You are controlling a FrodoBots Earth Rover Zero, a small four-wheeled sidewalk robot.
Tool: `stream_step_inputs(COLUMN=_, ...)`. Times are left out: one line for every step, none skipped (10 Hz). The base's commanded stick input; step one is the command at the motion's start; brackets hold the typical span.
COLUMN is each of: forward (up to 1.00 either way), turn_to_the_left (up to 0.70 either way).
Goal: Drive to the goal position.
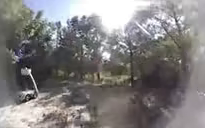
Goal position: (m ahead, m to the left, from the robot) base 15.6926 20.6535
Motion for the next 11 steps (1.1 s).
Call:
stream_step_inputs(forward=0.85, turn_to_the_left=0.27)
stream_step_inputs(forward=0.85, turn_to_the_left=0.34)
stream_step_inputs(forward=0.85, turn_to_the_left=0.18)
stream_step_inputs(forward=0.85, turn_to_the_left=0.00)
stream_step_inputs(forward=0.85, turn_to_the_left=0.00)
stream_step_inputs(forward=0.85, turn_to_the_left=0.16)
stream_step_inputs(forward=0.85, turn_to_the_left=0.34)
stream_step_inputs(forward=0.85, turn_to_the_left=0.34)
stream_step_inputs(forward=0.85, turn_to_the_left=0.32)
stream_step_inputs(forward=0.85, turn_to_the_left=0.22)
stream_step_inputs(forward=0.85, turn_to_the_left=0.06)
